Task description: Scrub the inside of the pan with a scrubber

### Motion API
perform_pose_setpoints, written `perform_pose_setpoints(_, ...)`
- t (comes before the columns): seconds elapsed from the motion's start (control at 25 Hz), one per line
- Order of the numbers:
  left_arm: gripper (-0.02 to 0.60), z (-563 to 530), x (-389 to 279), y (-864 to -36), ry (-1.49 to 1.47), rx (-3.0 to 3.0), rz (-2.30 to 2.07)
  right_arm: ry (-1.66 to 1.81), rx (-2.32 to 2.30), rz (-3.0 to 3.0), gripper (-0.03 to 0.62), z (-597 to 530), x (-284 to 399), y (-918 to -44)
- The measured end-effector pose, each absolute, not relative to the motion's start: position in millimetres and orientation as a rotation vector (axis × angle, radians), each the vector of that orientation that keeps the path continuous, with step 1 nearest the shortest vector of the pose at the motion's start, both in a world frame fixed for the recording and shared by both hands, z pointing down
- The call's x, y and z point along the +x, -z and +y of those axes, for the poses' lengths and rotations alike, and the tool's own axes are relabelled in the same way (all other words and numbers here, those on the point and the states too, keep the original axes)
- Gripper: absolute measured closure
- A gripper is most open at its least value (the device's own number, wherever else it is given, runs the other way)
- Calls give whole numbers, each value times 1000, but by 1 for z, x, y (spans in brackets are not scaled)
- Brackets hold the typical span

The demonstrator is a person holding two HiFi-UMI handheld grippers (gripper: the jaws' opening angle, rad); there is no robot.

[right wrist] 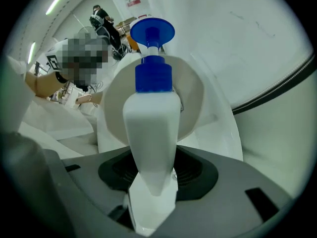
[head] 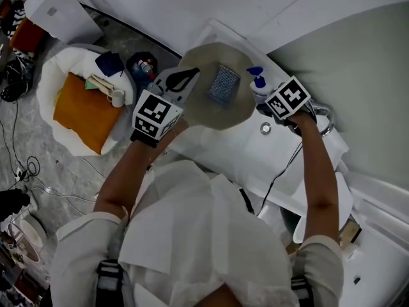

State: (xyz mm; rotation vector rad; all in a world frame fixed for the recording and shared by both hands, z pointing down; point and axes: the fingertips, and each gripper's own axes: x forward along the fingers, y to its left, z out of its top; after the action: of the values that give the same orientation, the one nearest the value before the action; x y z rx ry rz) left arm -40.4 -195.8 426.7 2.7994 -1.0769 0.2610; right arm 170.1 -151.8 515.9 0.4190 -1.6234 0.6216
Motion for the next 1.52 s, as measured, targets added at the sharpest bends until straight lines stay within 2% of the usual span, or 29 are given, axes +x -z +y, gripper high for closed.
perform_pose_setpoints(0.88,565,-193,-52,-426,-213,2776,-1096,-593,314,-1418,398,-146,176,-512)
perform_pose_setpoints(1.52,565,-201,-42,-432,-265,2767,-1072,-633,532,-1752,398,-169,166,-516)
